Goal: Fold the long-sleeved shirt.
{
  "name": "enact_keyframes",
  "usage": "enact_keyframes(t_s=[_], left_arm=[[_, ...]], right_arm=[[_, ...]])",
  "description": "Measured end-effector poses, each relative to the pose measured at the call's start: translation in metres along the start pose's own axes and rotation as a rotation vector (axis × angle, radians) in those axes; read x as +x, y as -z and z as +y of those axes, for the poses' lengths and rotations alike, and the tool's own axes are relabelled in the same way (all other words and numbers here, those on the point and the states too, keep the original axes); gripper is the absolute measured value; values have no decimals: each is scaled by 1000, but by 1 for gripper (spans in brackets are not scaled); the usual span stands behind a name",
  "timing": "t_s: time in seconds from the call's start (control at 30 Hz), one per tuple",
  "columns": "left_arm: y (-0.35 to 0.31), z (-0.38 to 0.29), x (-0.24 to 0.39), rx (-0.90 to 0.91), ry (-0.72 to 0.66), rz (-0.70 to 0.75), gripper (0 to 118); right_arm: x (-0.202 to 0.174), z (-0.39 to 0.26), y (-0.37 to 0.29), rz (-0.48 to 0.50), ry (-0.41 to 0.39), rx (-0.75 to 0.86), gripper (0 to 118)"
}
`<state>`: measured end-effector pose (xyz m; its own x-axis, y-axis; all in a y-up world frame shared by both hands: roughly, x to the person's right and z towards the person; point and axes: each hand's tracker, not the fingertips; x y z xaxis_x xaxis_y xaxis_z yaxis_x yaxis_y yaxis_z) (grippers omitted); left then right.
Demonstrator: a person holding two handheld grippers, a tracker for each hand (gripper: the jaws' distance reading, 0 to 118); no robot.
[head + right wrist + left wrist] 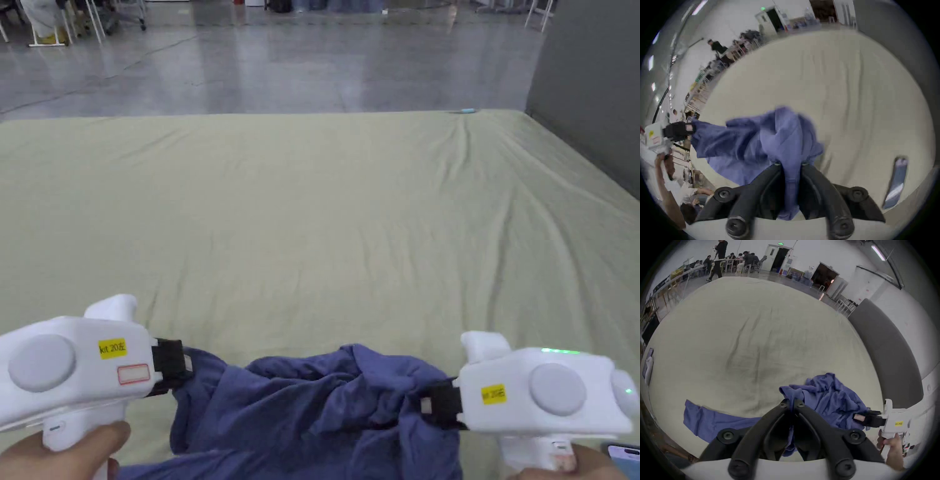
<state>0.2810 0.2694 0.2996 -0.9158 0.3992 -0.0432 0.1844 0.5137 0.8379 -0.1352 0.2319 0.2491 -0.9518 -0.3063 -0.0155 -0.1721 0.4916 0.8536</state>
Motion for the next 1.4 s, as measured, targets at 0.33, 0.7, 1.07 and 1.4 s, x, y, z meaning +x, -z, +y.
enact_keyframes(t_s=[0.33, 0.7, 1.07, 1.4], left_arm=[[-125, 168, 46, 301, 32, -73, 0], [-185, 342, 54, 479, -112, -110, 0], [-94, 328, 55, 364, -154, -129, 0], [74, 130, -53, -106, -215, -20, 0]], right_arm=[[-59, 193, -178, -68, -240, 405, 5], [-109, 350, -276, -223, -292, 607, 5], [-72, 343, -216, -345, -337, 564, 5], [38, 122, 3, -268, -404, 128, 6]])
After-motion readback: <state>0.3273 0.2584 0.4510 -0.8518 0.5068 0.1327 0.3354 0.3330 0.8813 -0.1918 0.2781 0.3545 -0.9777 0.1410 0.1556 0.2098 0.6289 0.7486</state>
